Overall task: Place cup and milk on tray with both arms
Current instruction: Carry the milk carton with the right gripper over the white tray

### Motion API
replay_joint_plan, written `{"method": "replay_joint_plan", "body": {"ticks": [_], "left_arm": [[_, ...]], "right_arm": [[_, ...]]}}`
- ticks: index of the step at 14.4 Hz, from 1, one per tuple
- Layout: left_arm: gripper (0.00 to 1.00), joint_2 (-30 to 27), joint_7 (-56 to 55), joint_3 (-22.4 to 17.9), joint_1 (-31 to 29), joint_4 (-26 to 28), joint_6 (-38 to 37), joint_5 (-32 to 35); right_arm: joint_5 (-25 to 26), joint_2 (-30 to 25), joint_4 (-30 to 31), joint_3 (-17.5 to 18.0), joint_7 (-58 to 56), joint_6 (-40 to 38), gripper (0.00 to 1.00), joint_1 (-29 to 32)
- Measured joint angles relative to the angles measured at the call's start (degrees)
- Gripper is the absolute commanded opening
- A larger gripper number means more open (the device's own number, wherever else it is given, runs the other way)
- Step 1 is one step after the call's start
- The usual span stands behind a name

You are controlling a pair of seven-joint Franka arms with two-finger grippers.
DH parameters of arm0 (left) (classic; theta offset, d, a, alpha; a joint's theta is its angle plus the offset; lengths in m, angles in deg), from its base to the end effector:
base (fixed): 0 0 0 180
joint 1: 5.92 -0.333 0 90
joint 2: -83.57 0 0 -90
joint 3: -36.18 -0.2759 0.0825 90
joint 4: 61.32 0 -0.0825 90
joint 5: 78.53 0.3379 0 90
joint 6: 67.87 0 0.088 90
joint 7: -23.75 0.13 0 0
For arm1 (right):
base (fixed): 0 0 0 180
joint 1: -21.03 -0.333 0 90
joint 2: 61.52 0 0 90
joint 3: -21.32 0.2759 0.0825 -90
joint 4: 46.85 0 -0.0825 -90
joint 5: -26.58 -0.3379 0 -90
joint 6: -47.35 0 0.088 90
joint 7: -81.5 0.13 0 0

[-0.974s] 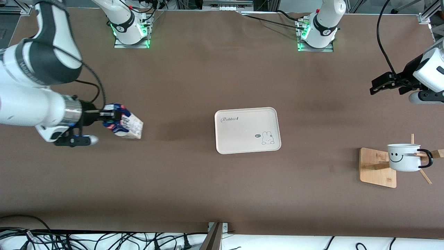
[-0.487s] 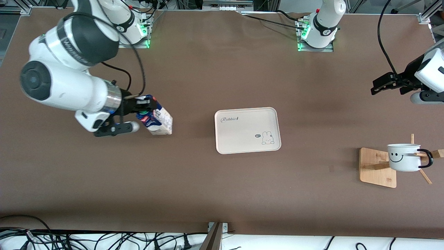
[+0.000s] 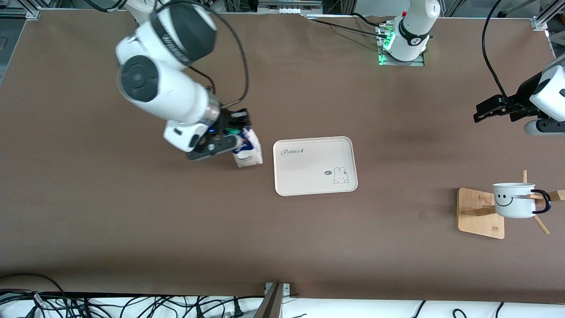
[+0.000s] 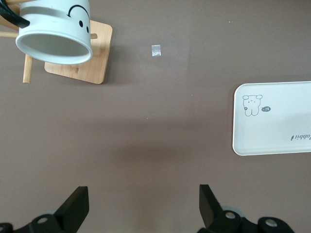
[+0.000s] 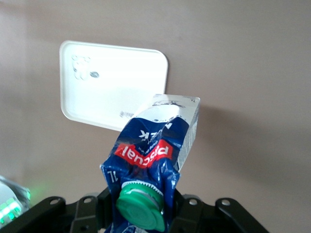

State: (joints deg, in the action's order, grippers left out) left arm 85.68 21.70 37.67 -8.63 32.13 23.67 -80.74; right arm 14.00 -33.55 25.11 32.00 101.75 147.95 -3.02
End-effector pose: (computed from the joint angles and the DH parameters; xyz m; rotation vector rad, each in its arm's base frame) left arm 0.5156 0.0062 0.5193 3.0994 0.0921 -0.1092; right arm 0.5242 0.3650 0.4410 -2.8451 -0.2738 0.1754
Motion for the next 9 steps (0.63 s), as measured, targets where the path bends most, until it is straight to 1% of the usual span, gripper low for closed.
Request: {"method": "replay_joint_plan", "body": {"ticks": [4,9], "left_arm": [[1.00,0.02,0.00,0.00,-0.03,0.00,0.00,0.00],[1.00,0.12,0.00,0.04,-0.03,0.00,0.00,0.08]], "right_arm": [[0.37,3.71,0.03,-0.02,7.79,7.09,0.35,-4.76],[1.20,6.94,0.04,-0.04,13.50,11.21,0.35,-7.04]]}}
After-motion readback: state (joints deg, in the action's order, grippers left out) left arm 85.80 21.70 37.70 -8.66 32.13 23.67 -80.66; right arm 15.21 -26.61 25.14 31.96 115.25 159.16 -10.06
